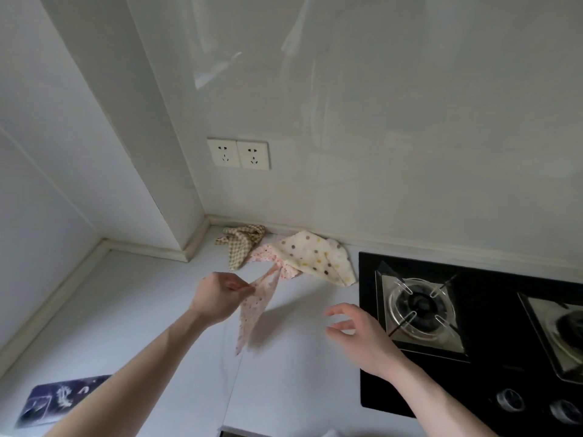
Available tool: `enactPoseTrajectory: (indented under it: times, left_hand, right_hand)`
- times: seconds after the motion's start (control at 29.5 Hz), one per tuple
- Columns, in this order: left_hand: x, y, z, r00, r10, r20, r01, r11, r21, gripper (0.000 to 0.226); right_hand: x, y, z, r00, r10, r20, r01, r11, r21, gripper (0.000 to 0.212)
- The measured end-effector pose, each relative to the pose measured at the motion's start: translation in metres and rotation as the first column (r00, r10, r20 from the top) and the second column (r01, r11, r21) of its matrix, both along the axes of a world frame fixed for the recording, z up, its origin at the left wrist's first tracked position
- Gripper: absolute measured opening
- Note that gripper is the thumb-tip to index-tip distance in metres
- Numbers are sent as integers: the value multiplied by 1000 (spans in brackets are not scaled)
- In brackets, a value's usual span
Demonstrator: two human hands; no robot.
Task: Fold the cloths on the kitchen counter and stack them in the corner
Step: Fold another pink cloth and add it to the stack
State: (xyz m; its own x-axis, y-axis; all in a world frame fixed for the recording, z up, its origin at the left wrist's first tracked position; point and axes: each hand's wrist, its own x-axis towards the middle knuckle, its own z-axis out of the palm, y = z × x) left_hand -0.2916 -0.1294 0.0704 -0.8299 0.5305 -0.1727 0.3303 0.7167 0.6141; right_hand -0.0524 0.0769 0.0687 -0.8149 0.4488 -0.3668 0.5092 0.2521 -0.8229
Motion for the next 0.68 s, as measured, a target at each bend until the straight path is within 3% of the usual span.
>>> enactPoseTrajectory:
  times: [0.27,0.48,0.58,0.68]
  left_hand:
    - [55,-6,36,987,-145,62,137,983,123,11]
    - [83,-10,47,960,-246,131,222,960,173,6]
    - [90,-15,46,939,-327,110,312,940,136,6]
    - [91,-19,41,940,-317,126,301,945,131,6]
  right_hand:
    - [-7,-14,1,993,117,-20,-117,993,-31,23]
    - [-18,-33,5,996,46,70,-30,977,-211,41]
    - [-23,-39,3,995,14,103,6,982,-187,29]
    - [-23,-38,-1,994,-22,105,41,982,-184,17]
